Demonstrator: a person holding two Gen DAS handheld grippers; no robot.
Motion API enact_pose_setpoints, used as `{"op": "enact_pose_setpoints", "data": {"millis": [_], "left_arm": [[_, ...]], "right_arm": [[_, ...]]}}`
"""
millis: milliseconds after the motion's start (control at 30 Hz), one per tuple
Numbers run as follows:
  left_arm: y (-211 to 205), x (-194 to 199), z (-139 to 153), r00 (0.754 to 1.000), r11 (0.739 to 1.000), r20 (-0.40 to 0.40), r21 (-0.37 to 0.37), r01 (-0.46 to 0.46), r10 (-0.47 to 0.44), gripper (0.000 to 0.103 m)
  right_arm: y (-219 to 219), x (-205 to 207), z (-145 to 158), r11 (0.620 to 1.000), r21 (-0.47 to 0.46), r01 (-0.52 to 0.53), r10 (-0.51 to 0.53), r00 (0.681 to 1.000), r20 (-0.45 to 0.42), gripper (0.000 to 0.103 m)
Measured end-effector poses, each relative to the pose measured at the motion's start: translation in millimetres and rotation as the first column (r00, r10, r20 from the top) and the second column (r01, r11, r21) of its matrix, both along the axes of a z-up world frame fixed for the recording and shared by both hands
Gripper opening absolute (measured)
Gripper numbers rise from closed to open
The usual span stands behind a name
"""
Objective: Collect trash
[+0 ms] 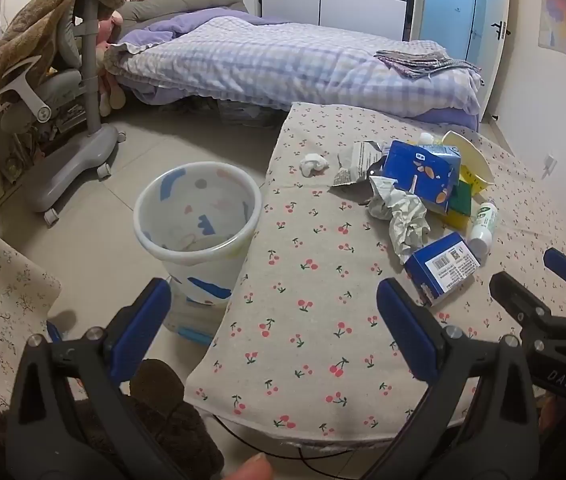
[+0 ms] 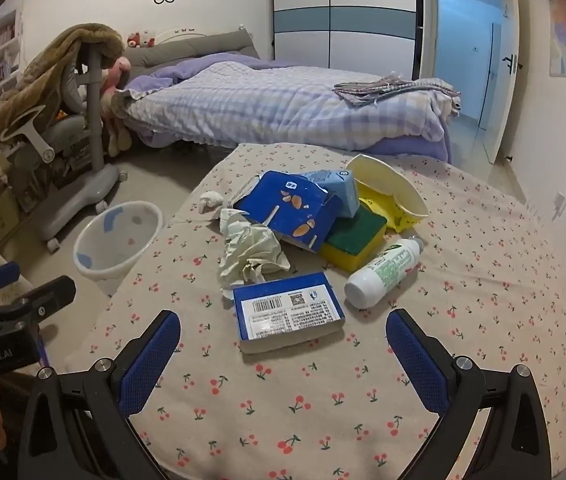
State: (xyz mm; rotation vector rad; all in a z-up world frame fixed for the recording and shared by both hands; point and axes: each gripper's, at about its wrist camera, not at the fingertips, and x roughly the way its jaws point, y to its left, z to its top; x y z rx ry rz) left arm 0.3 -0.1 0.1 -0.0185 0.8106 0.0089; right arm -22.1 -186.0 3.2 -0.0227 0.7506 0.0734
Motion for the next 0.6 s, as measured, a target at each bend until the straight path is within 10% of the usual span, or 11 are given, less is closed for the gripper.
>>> {"op": "enact_pose_setpoints", "data": {"millis": [600], "left_arm": [[1.0, 2.1, 1.7, 1.000, 1.000, 0.002, -0.012, -0.001, 0.001, 0.102]], "right_arm": [[0.5, 4.1, -4.5, 0.999, 0.042, 0.023, -0.022, 0.999, -0.032, 0.103]]}}
